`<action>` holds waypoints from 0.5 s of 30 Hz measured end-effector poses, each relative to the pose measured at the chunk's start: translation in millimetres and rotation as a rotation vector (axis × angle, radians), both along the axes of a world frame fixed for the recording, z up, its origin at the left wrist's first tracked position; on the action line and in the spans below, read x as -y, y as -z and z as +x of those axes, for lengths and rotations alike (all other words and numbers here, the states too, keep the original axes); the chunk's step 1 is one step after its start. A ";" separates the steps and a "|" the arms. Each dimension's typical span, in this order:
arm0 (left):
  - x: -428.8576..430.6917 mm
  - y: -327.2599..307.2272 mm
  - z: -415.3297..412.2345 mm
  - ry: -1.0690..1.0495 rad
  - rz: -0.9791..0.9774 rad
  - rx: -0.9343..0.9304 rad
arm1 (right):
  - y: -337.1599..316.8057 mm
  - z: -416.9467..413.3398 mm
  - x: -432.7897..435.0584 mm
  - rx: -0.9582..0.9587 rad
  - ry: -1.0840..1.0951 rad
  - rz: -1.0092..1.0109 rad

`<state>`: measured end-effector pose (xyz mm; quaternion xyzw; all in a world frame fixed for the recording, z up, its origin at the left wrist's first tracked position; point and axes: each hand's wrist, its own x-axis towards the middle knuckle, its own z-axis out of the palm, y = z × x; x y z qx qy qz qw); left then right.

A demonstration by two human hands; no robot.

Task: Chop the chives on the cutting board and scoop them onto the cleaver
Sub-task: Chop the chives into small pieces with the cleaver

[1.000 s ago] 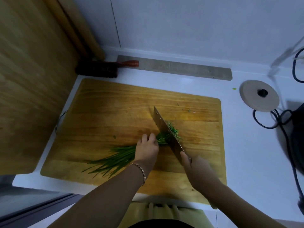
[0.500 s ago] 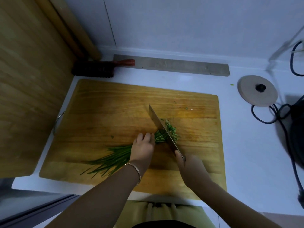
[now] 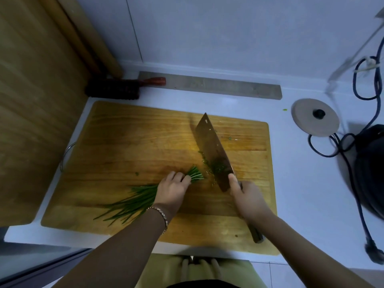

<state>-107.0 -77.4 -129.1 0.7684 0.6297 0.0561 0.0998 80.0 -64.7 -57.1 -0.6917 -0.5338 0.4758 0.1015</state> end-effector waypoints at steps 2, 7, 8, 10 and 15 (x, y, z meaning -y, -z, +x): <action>0.2 0.2 0.7 -0.012 -0.010 0.010 | -2.5 -4.0 5.8 0.022 -0.063 -0.010; -0.3 1.9 2.2 -0.018 -0.016 0.011 | -1.8 -16.9 15.1 0.095 -0.170 -0.026; -0.5 2.0 2.1 -0.015 -0.017 0.004 | -0.7 -19.2 14.9 0.104 -0.177 -0.028; -0.7 2.3 1.8 -0.008 -0.023 -0.003 | 2.0 -21.3 14.4 0.121 -0.176 -0.042; -3.3 2.6 1.0 0.026 -0.015 -0.012 | 1.1 -15.2 16.8 0.135 -0.185 -0.107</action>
